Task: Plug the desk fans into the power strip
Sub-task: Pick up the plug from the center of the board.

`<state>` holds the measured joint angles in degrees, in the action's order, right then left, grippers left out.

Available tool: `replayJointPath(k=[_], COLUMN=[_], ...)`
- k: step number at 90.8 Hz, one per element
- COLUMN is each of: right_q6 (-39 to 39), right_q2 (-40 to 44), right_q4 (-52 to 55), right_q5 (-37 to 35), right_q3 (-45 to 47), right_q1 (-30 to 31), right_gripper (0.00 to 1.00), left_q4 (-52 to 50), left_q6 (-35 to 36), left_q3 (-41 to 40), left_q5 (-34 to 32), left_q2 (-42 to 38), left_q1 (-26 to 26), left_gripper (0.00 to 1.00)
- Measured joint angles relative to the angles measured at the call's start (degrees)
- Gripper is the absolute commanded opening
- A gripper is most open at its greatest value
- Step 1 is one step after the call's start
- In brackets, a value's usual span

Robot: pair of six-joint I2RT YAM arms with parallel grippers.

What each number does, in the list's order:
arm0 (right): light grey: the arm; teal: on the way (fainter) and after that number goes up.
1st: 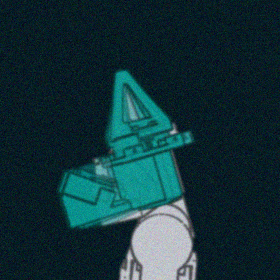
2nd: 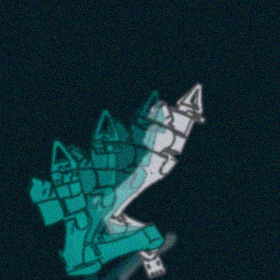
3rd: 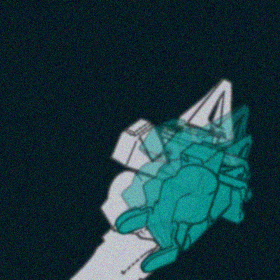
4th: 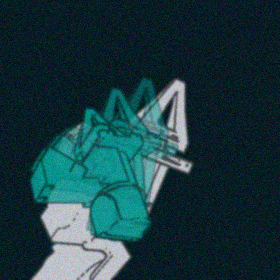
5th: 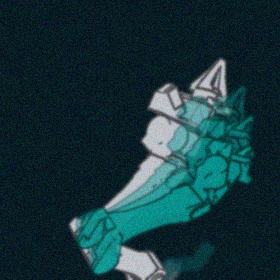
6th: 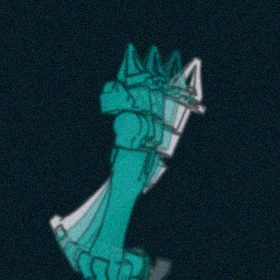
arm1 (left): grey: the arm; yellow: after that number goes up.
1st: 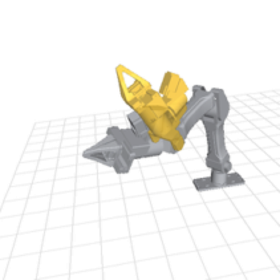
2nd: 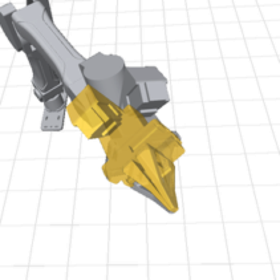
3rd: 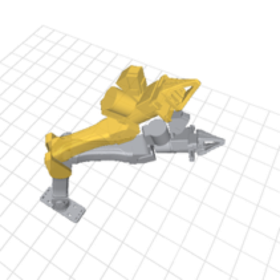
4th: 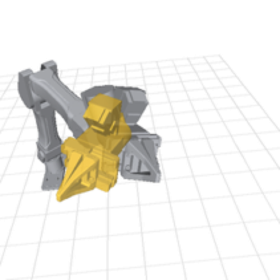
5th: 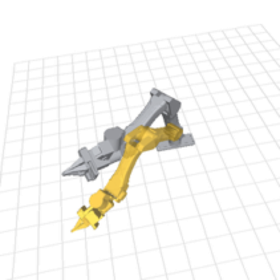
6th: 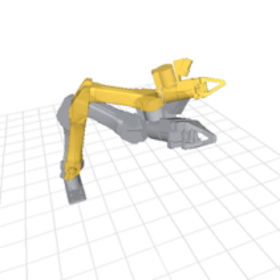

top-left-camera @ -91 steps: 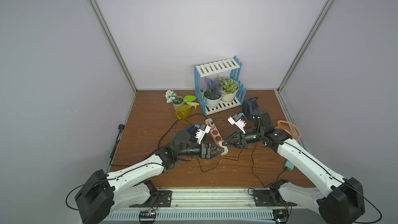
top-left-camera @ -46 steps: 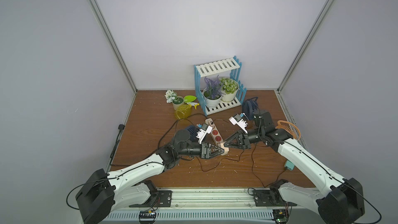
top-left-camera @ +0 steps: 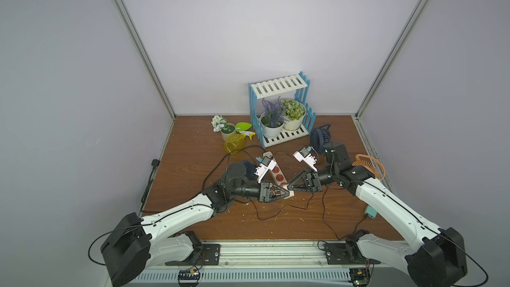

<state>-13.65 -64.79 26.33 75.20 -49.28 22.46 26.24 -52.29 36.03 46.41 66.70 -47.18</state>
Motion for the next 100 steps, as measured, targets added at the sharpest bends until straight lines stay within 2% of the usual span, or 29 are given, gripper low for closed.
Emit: replayJointPath(k=[10,21,39,47,57,65,81,90,100], right_q6=[0.81,0.98,-3.02,-8.09,-18.56,-26.18,-35.15,-38.03,-38.23], right_q2=[0.26,2.27,10.91,15.80,20.57,22.67,22.84,21.68,19.19], right_q4=[0.02,0.24,-0.11,-3.39,-13.64,-20.41,-27.47,-32.28,-35.54], right_q5=[-1.90,-5.09,-8.92,-9.46,-8.11,-7.10,-7.50,-8.48,-10.75], right_q3=[-0.04,-0.13,-0.07,1.01,6.08,10.86,16.26,16.59,16.50], right_q1=[-1.27,-4.17,-11.37,-12.90,-12.76,-11.34,-4.04,-0.44,0.55], right_gripper=[0.58,0.70,0.73,0.73,0.69,0.68,0.69,0.69,0.70], left_q4=[-0.48,-0.55,-0.55,-0.57,-0.39,-0.04,-0.11,-0.13,-0.02], left_q6=[-0.63,-0.85,-1.77,-1.84,-1.79,-1.81,-1.86,-1.92,-2.14], left_q3=[-0.09,-0.39,-2.51,-3.21,-3.28,-3.28,-2.97,-2.19,-1.25], left_q5=[-0.22,-2.29,-8.22,-11.37,-14.71,-15.98,-15.76,-15.02,-13.68], left_q2=[-0.13,-0.66,-3.50,-5.44,-8.20,-9.33,-8.61,-8.04,-7.93], left_q1=[0.00,0.00,1.79,2.62,3.06,3.19,3.21,3.21,3.23], left_gripper=[0.00,0.00,0.00,0.00,0.00,0.00,0.00,0.00,0.00])
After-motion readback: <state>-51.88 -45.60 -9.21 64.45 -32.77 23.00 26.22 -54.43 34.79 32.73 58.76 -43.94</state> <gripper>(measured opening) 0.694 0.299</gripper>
